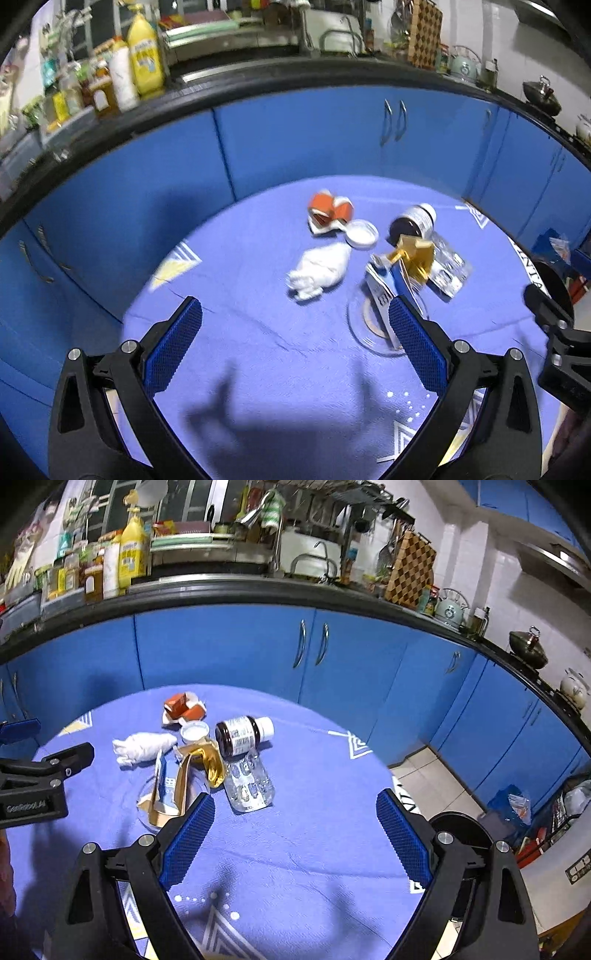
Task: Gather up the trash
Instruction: 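Grasp the torn blue-brown carton with the left tool while the right tool grasps the clear blister pack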
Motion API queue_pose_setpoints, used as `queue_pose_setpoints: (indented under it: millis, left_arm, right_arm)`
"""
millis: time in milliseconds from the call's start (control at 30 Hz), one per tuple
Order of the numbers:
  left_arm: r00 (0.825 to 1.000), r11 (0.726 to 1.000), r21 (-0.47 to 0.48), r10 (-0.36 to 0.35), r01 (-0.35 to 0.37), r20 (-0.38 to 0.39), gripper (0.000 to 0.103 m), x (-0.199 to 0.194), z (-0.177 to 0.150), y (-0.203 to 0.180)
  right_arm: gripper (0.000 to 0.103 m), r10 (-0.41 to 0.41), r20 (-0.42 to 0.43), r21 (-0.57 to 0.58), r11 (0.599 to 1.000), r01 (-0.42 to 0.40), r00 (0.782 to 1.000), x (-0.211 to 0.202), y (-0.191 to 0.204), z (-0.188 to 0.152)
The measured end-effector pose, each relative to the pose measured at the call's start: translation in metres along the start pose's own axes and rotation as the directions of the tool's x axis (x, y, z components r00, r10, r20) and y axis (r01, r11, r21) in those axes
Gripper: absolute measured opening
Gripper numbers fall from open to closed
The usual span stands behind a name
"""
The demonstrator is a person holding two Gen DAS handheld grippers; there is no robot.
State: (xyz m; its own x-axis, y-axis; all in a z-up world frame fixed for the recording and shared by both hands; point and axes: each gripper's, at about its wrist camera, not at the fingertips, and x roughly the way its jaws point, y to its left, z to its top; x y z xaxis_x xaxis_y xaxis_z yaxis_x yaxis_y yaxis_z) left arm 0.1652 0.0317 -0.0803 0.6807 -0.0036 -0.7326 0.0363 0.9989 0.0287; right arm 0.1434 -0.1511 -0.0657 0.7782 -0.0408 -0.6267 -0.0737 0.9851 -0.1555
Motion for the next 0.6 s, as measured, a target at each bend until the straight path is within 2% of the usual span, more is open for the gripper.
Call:
queue_pose_setpoints:
  millis: [233,433,600]
  left_arm:
    - [0.996,0.995,0.068,-0.069,0.073,-0.053,0.1,0.023,-0.004,-0.036]
    - [0.989,0.99,0.077,-0.111,0.119,-0.099,0.1,0.044,-0.001,-0.062]
    - [0.987,0.992,0.066,-0.098,0.108,-0.13,0.087,0.058,0.004,-0.069]
  right_arm:
    - [0.087,-0.023,-0.046,0.025,0.999,0.024,0.999,0.027,-0.014,-0.006]
    - [0.087,-0.039,-0.066,0.036,0.998,0.041,0.997,0.038,-0.032,-0.013]
    - [0.087,-0.032,-0.072,0.046,0.998,0.035,0.997,0.045,-0.039,-0.016]
